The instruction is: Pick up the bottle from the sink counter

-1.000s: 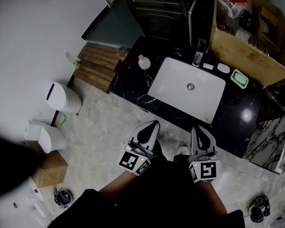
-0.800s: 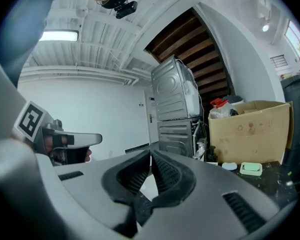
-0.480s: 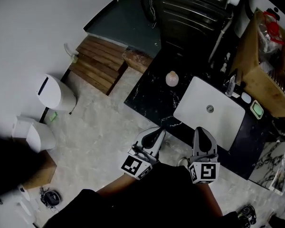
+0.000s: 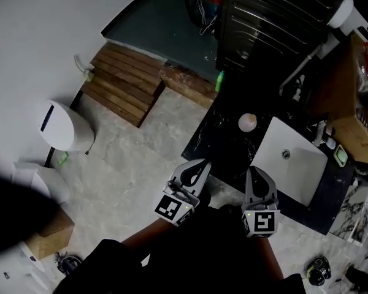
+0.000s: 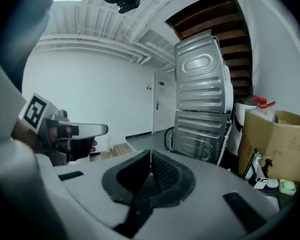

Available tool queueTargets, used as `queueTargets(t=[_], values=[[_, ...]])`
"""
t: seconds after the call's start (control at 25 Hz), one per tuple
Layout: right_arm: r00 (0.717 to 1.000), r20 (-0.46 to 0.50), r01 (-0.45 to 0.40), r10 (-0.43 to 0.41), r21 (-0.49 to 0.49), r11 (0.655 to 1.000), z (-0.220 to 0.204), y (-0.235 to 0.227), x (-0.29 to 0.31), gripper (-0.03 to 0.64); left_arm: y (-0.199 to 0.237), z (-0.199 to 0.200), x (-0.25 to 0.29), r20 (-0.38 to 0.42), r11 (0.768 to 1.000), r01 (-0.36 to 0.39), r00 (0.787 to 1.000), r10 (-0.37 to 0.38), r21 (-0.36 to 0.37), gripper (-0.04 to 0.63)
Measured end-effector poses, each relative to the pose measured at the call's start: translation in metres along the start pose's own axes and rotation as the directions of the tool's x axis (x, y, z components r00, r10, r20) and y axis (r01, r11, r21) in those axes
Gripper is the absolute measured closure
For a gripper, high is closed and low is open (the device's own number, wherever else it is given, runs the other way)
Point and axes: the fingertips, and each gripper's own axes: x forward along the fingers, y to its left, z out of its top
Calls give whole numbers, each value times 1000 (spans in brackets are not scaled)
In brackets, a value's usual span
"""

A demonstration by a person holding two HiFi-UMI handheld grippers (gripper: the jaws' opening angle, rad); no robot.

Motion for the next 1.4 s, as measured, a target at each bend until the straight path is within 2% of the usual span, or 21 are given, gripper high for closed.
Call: queueTargets(t=[0.2,0.4,0.48,0.68,0.92,1.4], values=[[999,-22,39,-38,12,999,-8,-2,11,577,30,-9,23,-64,998,55,996,-54,12,583],[996,-22,90,-88,79,993,-16,-24,8,577,32,-18,53,-94,994,108,990,-105,27,583],[994,-5,107,-107,73,992,-15,-32,8,577,30,-23,60,-104,993,118,988,-115,22,583],[992,10,121,-122,102,987,-19,-52,18,577,24,-47,93,-165,990,130,979,-120,49,583],[992,22,122,-125,117,986,-18,-70,25,577,21,-63,139,-201,986,132,973,-111,98,581],[988,-17,152,-152,173,973,-39,-120,36,577,30,-121,203,-304,980,126,950,-74,157,574]])
